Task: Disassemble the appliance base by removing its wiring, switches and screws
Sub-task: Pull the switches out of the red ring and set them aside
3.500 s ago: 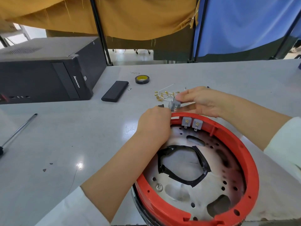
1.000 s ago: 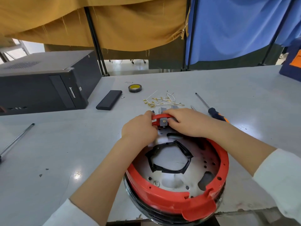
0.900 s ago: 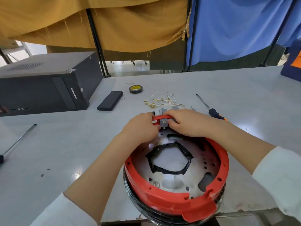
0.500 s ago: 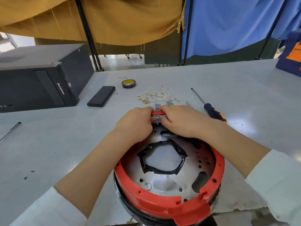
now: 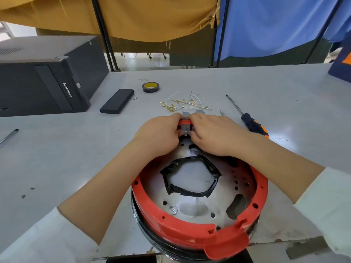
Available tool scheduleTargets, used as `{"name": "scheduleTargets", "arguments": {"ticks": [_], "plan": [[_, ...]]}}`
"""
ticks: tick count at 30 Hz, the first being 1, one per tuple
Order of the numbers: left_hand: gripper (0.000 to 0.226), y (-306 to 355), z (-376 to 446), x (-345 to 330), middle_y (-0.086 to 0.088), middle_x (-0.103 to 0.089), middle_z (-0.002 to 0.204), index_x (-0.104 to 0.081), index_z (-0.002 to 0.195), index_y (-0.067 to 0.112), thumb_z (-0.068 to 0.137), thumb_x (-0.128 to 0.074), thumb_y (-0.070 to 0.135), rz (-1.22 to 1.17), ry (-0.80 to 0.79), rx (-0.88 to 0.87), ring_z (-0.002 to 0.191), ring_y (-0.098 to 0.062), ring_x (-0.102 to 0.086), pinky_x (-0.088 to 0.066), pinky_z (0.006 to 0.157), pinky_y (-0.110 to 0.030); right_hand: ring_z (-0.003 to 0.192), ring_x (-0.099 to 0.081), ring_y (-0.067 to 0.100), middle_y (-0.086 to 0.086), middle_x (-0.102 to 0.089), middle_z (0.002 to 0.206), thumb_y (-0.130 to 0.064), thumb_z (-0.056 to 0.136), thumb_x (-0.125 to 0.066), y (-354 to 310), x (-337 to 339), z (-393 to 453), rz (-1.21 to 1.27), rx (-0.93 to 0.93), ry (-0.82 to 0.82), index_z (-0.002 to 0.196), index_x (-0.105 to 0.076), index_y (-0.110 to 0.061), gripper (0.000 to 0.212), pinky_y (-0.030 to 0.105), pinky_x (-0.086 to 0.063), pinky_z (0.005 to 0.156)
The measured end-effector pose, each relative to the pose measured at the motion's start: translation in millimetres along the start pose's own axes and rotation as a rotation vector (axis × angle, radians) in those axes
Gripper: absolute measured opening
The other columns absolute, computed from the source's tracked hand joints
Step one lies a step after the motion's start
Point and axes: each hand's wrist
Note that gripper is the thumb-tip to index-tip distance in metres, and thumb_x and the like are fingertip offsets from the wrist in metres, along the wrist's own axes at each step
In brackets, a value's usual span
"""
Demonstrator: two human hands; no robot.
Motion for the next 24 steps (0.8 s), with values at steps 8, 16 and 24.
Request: {"name": "scheduleTargets", "arguments": {"ticks": [8,16,24], "plan": [[0.028,-2,3,4,-0.011,-0.062,0.113,-0.049,0.122,0.023,0.094,-0.049,0.025,0.015,-0.005,-0.020,0.099,-0.033,-0.056,-0.041,0.075,-0.035,0.100,-0.055,0.031,0.011,-0.050,0.119,-0.032,0.098,-0.034,1,3,5,-0.063,0.019,-0.048,0.113,-0.040,-0.011,0.026,0.033,-0.028,0.067],[0.025,-1,2,4,-0.011,-0.063,0.104,-0.051,0.116,0.021,0.091,-0.050,0.021,0.009,0.032,-0.010,0.091,-0.034,-0.056,-0.041,0.070,-0.035,0.091,-0.059,0.032,0.008,-0.052,0.113,-0.033,0.097,-0.034,1,-5,1,-0.098,0.041,0.088,0.111,-0.039,-0.012,0.026,0.035,-0.026,0.060],[0.028,7,-1,1,-0.012,-0.059,0.089,-0.045,0.107,0.022,0.082,-0.049,0.011,0.178,0.110,0.006,0.068,-0.027,-0.036,-0.024,0.052,-0.032,0.078,-0.057,0.032,0.008,-0.051,0.106,-0.028,0.096,-0.038,-4,-6,-1,-0.167,0.029,0.096,0.106,-0.040,-0.012,0.020,0.032,-0.007,0.046]]}}
Point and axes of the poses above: each hand's wrist, its own z-axis towards the middle knuckle, its own x-axis out of the back of the hand, y = z × x
